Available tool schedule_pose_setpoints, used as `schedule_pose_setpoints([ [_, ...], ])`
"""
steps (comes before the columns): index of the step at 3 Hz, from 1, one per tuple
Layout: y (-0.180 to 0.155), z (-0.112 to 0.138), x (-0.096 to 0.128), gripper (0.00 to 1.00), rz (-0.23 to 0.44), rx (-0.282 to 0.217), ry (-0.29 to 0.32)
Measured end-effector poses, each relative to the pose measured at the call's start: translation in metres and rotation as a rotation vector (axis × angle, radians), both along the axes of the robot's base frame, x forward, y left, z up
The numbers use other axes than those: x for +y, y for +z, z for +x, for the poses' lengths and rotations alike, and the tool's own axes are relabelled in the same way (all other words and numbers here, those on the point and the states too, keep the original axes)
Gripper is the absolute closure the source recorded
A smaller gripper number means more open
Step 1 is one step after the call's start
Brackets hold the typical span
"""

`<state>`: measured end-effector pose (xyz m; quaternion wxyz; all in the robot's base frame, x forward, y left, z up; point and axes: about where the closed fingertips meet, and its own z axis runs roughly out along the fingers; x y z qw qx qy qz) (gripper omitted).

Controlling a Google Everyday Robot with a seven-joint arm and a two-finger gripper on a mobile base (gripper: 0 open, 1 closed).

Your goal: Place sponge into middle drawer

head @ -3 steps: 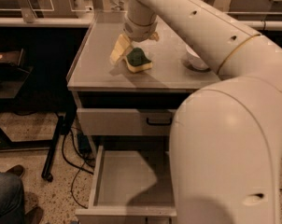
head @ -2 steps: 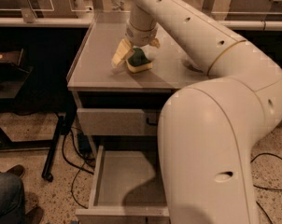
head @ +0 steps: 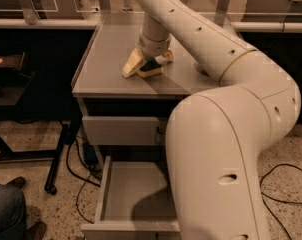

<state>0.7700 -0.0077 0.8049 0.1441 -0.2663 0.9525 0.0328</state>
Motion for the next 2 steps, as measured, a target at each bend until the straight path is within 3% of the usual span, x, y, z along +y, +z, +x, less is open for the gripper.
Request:
schedule_pose_setpoints([
  [1,-0.0001,0.0,0.0,0.42,0.0,0.0,0.0],
  [2,-0.0001,0.0,0.0,0.66,0.0,0.0,0.0],
])
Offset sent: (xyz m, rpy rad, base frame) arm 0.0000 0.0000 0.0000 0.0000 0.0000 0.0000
